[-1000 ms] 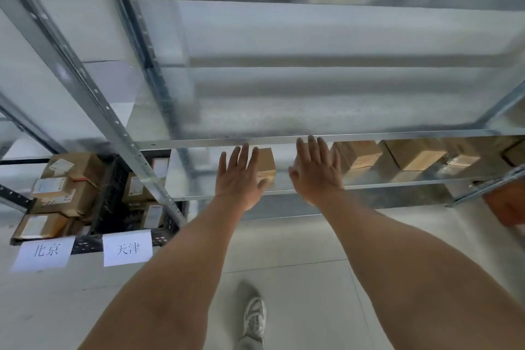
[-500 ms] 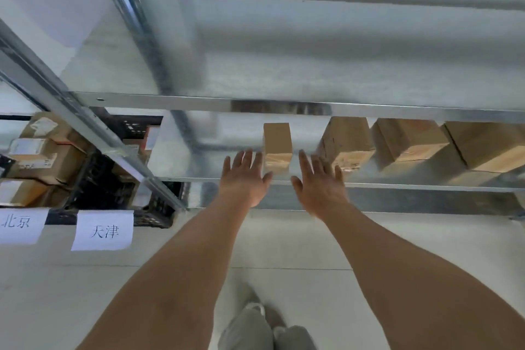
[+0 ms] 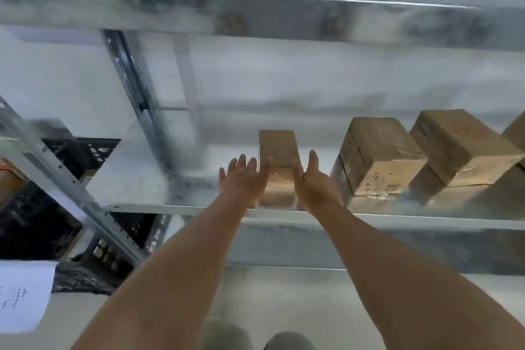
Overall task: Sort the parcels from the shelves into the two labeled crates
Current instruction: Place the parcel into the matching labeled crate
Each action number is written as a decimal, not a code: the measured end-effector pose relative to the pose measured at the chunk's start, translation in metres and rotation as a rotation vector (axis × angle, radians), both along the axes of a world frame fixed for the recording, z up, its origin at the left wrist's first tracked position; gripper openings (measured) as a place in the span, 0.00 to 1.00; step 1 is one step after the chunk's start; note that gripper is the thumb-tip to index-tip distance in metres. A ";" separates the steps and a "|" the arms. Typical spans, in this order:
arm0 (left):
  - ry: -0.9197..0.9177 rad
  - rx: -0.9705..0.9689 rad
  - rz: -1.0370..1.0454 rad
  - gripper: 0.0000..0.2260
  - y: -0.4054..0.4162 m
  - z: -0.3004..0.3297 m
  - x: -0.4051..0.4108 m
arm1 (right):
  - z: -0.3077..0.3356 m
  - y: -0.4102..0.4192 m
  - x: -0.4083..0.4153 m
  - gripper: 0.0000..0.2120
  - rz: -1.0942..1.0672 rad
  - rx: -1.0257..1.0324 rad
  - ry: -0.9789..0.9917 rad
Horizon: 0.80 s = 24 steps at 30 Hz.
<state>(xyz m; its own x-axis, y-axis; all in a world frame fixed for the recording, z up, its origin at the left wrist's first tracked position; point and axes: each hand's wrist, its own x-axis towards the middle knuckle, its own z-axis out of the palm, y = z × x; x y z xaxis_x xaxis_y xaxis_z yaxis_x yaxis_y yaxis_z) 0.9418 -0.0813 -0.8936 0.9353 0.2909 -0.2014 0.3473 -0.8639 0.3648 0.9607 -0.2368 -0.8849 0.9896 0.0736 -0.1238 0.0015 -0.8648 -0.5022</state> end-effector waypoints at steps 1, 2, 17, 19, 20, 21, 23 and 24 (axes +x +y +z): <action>-0.032 -0.027 0.006 0.31 0.001 -0.009 0.003 | -0.009 0.002 0.005 0.31 -0.052 0.052 0.005; -0.061 -0.076 0.024 0.30 0.001 -0.018 0.006 | -0.019 0.005 0.009 0.30 -0.083 0.097 0.007; -0.384 -0.978 0.227 0.26 0.018 -0.060 0.024 | -0.066 0.015 0.041 0.17 0.008 0.900 -0.080; -0.460 -1.093 0.239 0.24 0.016 -0.049 0.018 | -0.071 0.014 0.045 0.14 0.032 0.941 -0.044; -0.486 -1.144 0.241 0.20 0.016 -0.048 0.016 | -0.075 0.012 0.047 0.13 0.041 0.955 -0.029; -0.504 -1.185 0.242 0.15 0.016 -0.049 0.015 | -0.077 0.011 0.048 0.13 0.050 0.968 -0.018; -0.521 -1.227 0.229 0.08 0.016 -0.050 0.014 | -0.080 0.008 0.052 0.12 0.061 0.986 -0.010; -0.529 -1.231 0.221 0.07 0.015 -0.051 0.015 | -0.080 0.007 0.053 0.12 0.063 0.996 -0.011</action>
